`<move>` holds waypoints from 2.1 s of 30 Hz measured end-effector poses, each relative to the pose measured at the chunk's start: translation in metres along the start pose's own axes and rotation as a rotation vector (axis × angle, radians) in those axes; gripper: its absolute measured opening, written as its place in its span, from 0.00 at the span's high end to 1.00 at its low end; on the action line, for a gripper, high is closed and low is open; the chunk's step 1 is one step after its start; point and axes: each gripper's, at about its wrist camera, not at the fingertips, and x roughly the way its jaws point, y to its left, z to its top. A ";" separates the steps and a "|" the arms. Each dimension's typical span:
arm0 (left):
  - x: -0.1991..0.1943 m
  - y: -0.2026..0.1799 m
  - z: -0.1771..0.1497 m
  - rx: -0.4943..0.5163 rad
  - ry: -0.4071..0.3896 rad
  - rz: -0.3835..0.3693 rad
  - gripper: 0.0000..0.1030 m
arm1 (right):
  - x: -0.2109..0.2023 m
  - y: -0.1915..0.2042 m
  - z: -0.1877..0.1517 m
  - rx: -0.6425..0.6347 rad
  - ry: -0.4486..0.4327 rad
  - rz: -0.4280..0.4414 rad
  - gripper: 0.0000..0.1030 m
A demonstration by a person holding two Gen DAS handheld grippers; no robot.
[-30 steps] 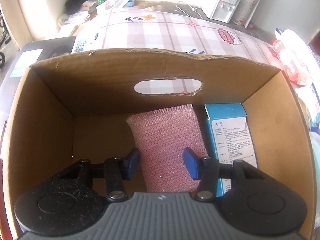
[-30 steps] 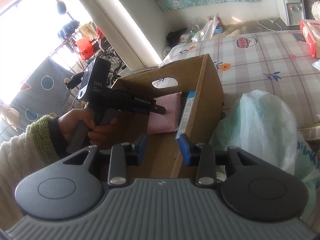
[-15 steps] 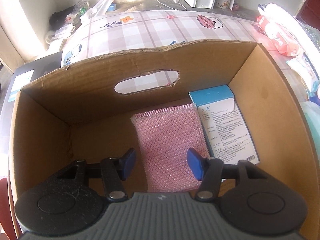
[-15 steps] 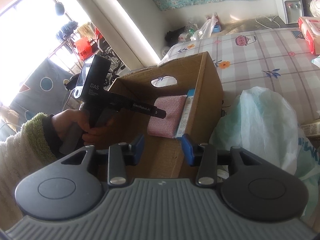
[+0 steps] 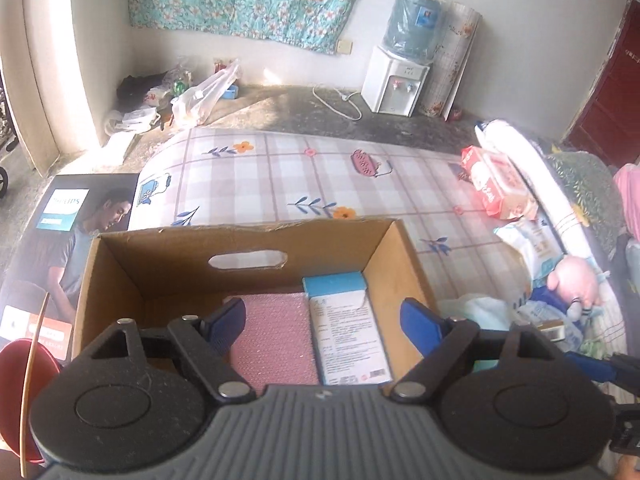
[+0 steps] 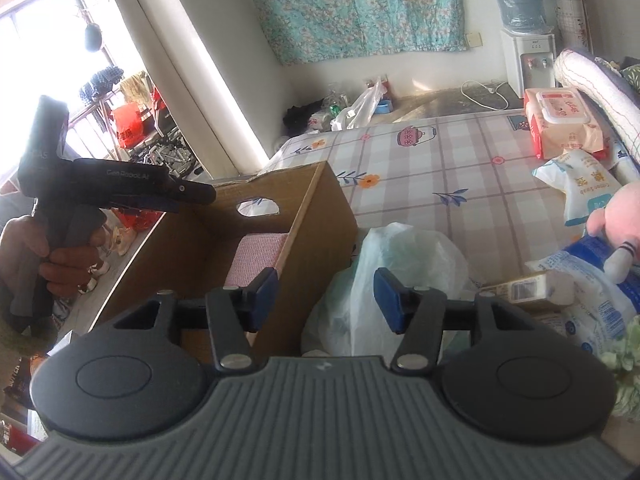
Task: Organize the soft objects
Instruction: 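Reach the left gripper to the white cotton-swab bag and grasp it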
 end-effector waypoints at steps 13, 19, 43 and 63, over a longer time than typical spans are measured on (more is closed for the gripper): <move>0.064 -0.167 0.030 0.073 0.029 -0.230 0.16 | -0.049 -0.154 0.083 0.090 -0.123 -0.256 0.38; 0.141 -0.224 0.044 0.052 0.155 -0.254 0.29 | 0.003 -0.240 0.119 0.231 0.008 -0.258 0.38; 0.294 -0.270 0.058 -0.126 0.399 -0.294 0.67 | 0.172 -0.343 0.121 0.452 0.306 -0.126 0.52; 0.186 -0.265 0.076 -0.021 0.165 -0.316 0.90 | 0.096 -0.275 0.143 0.414 0.080 -0.075 0.74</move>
